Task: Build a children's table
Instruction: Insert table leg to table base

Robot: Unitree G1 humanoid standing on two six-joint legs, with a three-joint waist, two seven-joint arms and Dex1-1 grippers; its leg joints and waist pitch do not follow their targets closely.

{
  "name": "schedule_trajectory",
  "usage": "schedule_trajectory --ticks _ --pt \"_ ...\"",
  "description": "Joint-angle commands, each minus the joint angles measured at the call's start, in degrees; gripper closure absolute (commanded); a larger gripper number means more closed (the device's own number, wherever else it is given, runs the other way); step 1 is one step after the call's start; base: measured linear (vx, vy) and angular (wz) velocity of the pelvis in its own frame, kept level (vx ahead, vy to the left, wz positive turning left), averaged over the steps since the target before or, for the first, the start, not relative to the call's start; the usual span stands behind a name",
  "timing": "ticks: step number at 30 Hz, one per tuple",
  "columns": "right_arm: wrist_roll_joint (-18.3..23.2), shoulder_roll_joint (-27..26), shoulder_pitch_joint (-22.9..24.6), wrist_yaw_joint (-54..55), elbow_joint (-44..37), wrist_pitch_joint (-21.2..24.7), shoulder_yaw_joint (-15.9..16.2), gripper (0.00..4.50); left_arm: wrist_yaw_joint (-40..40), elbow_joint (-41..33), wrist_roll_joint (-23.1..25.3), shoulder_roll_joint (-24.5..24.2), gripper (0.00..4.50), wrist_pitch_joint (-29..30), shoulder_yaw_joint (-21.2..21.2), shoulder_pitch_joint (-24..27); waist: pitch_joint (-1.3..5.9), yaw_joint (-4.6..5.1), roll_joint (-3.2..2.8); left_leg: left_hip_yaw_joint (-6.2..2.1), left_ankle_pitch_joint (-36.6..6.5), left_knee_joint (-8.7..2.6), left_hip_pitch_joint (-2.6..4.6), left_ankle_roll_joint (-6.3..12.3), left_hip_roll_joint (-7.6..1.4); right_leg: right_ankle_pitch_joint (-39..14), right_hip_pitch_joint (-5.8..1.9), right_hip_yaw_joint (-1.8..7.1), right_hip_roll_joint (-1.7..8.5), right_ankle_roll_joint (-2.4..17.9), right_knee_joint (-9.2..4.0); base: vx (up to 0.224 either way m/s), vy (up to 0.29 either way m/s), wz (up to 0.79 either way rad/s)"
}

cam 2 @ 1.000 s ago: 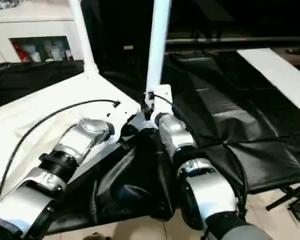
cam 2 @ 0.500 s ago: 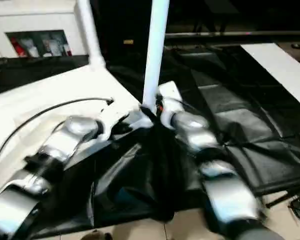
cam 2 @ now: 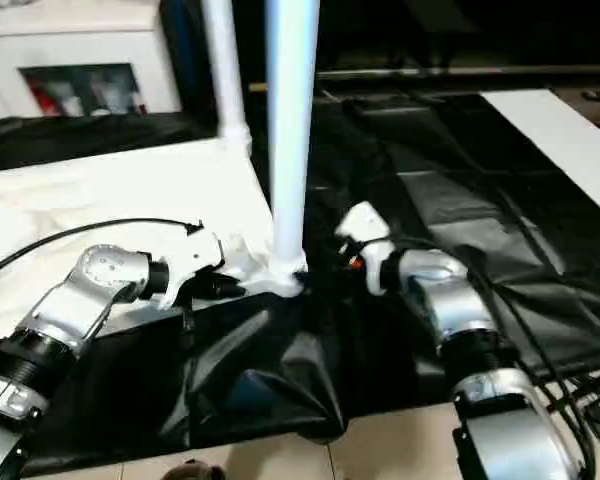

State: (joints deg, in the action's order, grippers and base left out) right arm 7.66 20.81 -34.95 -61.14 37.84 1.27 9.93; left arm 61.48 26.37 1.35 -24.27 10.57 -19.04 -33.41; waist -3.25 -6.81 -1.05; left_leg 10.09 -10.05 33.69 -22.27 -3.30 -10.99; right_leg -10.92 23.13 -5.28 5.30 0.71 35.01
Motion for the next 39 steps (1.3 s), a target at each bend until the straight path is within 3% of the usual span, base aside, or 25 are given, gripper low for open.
schedule_trajectory --ticks 1,4,10,23,39 --pt "0.1 0.1 0.7 -0.6 -1.9 0.6 0.3 0.20 1.4 -2.6 -1.5 0.3 4.50 -1.2 -0.1 -0.2 4.25 0.00 -0.17 -0.59 -9.7 -3.91 1.19 2.50 -2.71 -2.5 -3.17 3.02 3.62 15.4 -3.06 0.000 0.000 0.00" --pt "-0.3 -0.4 0.6 -0.8 -1.7 0.5 0.4 0.20 1.6 -2.8 -1.6 0.1 4.50 -1.5 0.2 0.4 4.46 -0.02 -0.09 -0.52 -7.5 -3.56 1.08 3.53 -2.52 0.6 -3.28 2.94 3.57 16.0 -2.69 0.000 0.000 0.00" --pt "-0.6 -1.3 0.3 -0.2 -0.9 0.1 0.6 0.20 1.8 -3.2 -1.9 0.2 4.50 -1.4 0.6 0.9 4.39 -0.01 -0.13 -0.53 -8.1 -3.57 1.08 3.53 -2.58 -1.2 -3.29 2.92 3.66 15.8 -2.83 0.000 0.000 0.00" --pt "-0.3 -4.7 -0.9 2.2 1.5 -0.6 -0.8 1.24 2.9 -4.7 -1.9 -0.4 4.50 -0.3 0.2 1.8 4.54 0.09 -0.57 -0.58 -8.1 -3.42 1.21 2.90 -2.54 0.1 -3.29 2.89 3.54 16.1 -2.53 0.000 0.000 0.00" --pt "-0.4 -4.5 -1.2 1.6 2.1 -1.4 -1.5 1.35 3.9 -4.3 -1.5 -0.9 4.50 -0.5 -0.2 1.5 4.70 -0.03 -0.69 -0.60 -8.1 -3.25 1.25 2.66 -2.44 1.6 -3.44 2.85 3.45 16.4 -2.30 0.000 0.000 0.00"
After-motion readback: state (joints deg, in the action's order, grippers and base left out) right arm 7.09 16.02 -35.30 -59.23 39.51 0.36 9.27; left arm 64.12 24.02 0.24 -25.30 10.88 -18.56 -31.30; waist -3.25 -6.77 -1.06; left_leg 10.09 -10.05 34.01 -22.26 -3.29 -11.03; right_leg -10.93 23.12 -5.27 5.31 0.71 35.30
